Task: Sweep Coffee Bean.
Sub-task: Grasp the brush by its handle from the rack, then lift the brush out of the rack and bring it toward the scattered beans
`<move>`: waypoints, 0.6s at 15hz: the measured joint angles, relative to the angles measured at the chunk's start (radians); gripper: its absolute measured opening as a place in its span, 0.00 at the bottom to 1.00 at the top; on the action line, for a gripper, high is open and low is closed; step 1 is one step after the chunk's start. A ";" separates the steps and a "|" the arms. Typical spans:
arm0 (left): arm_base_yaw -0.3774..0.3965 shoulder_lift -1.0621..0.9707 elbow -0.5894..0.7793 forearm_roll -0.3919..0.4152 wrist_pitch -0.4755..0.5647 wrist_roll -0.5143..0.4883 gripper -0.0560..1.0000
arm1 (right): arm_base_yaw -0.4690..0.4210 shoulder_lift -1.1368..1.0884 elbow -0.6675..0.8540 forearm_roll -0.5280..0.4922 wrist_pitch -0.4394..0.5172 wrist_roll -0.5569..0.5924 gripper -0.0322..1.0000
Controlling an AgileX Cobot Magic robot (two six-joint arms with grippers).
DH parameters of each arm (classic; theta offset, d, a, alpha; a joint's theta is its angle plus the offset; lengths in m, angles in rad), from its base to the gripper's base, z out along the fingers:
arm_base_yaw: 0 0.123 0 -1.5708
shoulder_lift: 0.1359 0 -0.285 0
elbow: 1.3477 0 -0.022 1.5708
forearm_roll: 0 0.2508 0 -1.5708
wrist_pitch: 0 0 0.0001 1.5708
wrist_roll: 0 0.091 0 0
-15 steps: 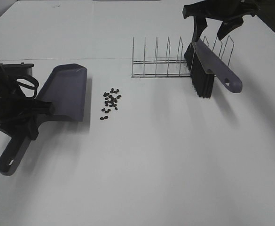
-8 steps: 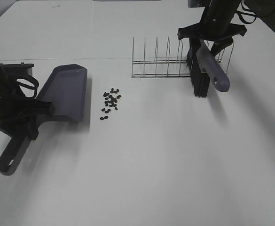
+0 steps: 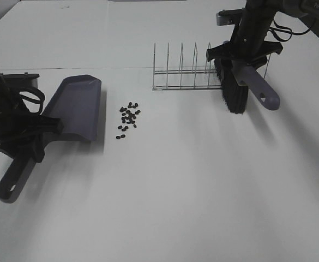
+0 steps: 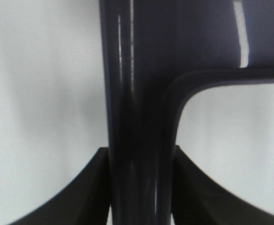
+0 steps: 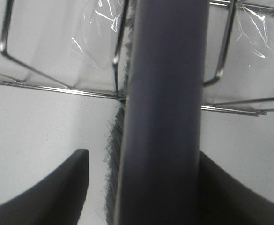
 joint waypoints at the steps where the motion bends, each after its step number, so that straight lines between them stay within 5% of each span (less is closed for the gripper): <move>1: 0.000 0.000 0.000 0.000 -0.001 0.000 0.38 | 0.000 0.000 -0.001 -0.014 -0.008 0.000 0.44; 2: 0.000 0.000 0.000 0.000 -0.001 0.000 0.38 | 0.000 0.000 -0.004 -0.026 -0.015 0.005 0.33; 9: 0.000 0.000 0.000 0.000 -0.001 0.000 0.38 | -0.001 -0.003 -0.144 -0.038 0.087 0.029 0.33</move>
